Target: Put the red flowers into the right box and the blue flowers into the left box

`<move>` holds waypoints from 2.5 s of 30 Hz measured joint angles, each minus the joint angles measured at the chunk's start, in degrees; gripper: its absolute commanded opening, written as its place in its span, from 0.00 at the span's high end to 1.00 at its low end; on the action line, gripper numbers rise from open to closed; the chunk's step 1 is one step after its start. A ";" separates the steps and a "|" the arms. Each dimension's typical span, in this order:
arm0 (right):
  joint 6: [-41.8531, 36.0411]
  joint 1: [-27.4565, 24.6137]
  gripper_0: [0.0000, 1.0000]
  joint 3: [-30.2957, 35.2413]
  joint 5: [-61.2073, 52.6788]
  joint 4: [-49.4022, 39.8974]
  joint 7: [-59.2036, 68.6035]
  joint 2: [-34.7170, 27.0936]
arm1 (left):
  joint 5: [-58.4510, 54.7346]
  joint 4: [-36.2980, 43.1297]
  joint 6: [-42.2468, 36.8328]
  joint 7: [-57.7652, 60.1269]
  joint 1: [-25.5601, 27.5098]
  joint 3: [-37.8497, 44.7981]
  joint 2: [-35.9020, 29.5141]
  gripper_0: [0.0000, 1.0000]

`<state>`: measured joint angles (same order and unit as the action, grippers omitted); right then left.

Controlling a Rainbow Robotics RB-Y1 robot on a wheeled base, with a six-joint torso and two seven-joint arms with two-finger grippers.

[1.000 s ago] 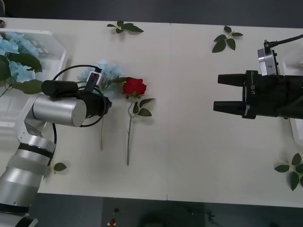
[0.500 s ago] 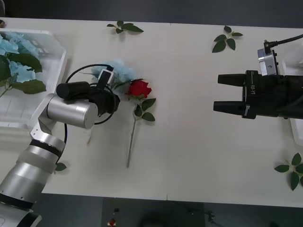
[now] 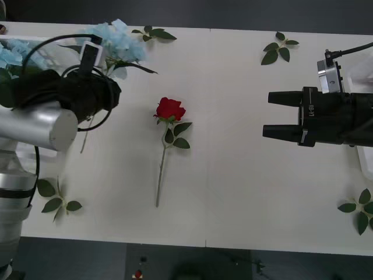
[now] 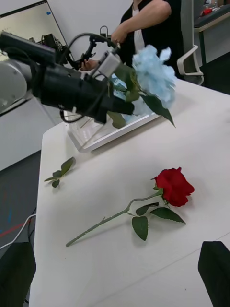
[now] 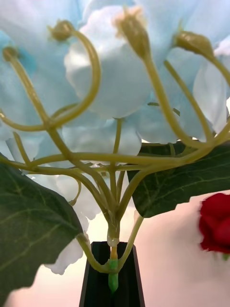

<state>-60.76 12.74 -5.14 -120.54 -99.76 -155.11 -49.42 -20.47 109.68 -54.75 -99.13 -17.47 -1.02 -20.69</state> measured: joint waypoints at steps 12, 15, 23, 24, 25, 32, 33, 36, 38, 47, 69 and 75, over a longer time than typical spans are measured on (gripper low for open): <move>0.00 -0.01 0.00 0.00 0.00 0.00 0.00 0.00 | -5.72 10.62 -14.39 0.00 2.22 28.66 -6.13 1.00; 0.00 -0.01 0.00 0.00 0.00 0.00 0.00 -0.01 | -5.68 7.44 -14.27 0.00 2.22 30.95 -7.52 1.00; 0.00 -0.01 0.00 0.00 0.00 0.00 0.00 -0.01 | -5.64 -4.78 -5.93 0.00 2.20 32.02 -9.78 0.46; 0.00 -0.01 0.00 0.00 0.00 -0.01 0.00 -0.01 | -5.65 -6.33 -4.65 0.00 2.18 32.02 -10.05 0.36; 0.00 -0.01 0.00 0.00 0.00 -0.01 0.00 -0.01 | -5.66 -7.82 -3.27 0.00 2.16 32.02 -10.31 0.19; 0.00 -0.01 0.00 0.00 0.00 -0.01 0.00 -0.01 | -7.18 -12.72 2.91 0.00 1.93 31.70 -10.62 0.00; 0.00 -0.01 0.00 0.00 0.00 -0.01 0.00 -0.01 | -8.39 -12.60 2.90 0.00 1.94 31.35 -10.62 0.00; 0.00 -0.01 0.00 0.00 0.00 -0.01 0.00 -0.01 | -13.07 -10.32 1.45 -0.01 2.07 29.09 -10.62 0.00; 0.00 -0.01 0.00 0.00 0.00 -0.01 0.00 -0.01 | -15.65 -6.36 -3.18 -0.01 2.30 26.69 -10.62 0.00; 0.00 -0.01 0.00 0.00 0.00 -0.01 0.00 -0.02 | -21.04 9.22 -18.31 0.00 0.79 15.74 -7.76 0.00; 0.00 -0.01 0.00 0.00 0.00 -0.02 0.00 -0.02 | 2.44 -11.25 -5.89 0.08 -0.73 -12.01 6.79 0.00; 0.00 -0.01 0.00 0.00 0.00 -0.02 0.00 -0.02 | 6.54 -17.49 0.91 1.87 -0.75 -15.63 9.24 0.00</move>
<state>-60.76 12.73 -5.14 -120.55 -99.78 -155.11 -49.44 -13.93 92.19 -53.84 -97.26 -18.22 -16.65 -11.46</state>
